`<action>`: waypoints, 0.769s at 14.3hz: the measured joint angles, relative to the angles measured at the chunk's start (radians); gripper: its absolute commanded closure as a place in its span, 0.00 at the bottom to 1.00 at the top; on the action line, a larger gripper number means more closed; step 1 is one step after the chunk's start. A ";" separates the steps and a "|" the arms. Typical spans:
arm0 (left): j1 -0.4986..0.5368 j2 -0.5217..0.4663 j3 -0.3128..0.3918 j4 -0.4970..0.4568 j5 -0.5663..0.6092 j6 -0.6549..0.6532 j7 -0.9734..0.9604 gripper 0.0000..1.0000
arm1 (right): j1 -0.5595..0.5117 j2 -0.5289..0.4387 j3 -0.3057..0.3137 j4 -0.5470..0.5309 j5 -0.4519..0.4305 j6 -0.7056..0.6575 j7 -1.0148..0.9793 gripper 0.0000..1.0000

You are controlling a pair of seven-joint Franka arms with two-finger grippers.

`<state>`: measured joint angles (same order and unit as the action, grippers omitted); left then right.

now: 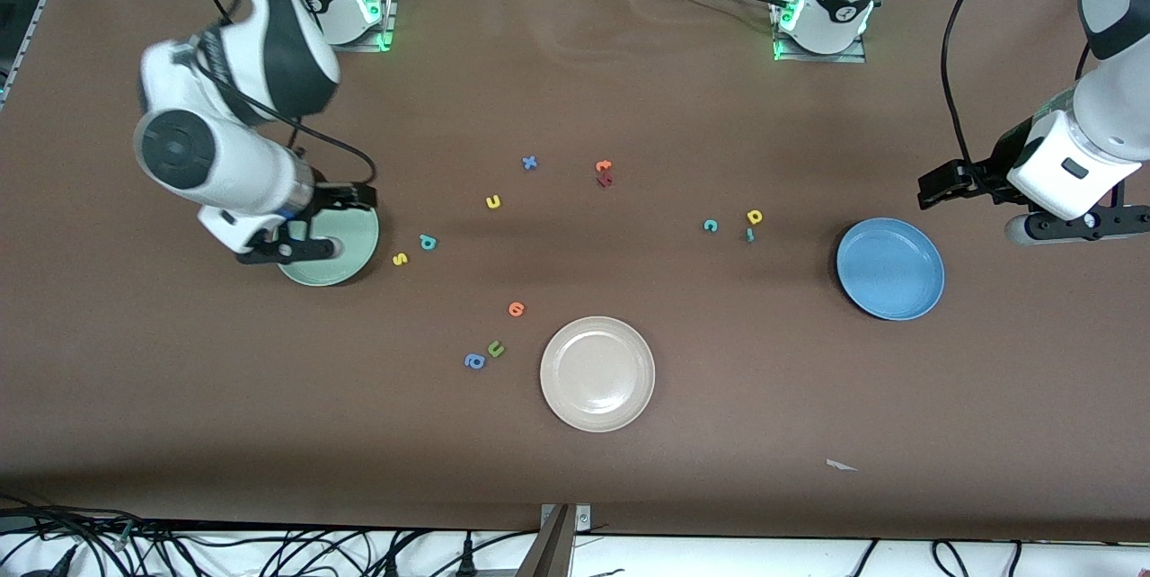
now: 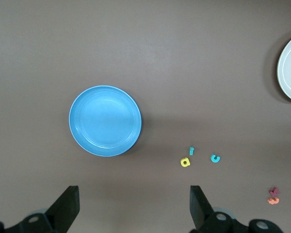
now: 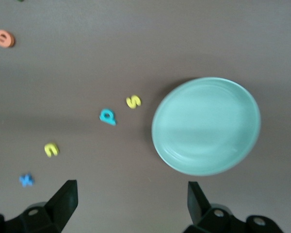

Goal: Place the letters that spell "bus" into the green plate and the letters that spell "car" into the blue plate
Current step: 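Move both grippers down beside the green and blue plates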

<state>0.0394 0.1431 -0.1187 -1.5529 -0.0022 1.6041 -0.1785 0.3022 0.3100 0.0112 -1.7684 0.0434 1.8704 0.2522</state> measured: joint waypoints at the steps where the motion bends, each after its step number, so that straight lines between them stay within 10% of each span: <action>1: 0.000 0.004 0.000 -0.001 -0.005 0.000 0.000 0.00 | 0.008 0.023 0.001 -0.023 0.000 0.072 0.047 0.01; 4: 0.000 0.019 0.000 -0.022 -0.023 0.012 0.000 0.00 | 0.020 0.104 0.015 -0.068 0.000 0.214 0.186 0.30; 11: 0.004 0.037 0.000 -0.212 -0.023 0.184 0.000 0.00 | 0.090 0.157 0.021 -0.186 0.000 0.438 0.459 0.30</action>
<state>0.0439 0.1800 -0.1182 -1.7644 -0.0253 1.7877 -0.1785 0.3924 0.4667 0.0317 -1.9547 0.0432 2.3083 0.7112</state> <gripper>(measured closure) 0.000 0.295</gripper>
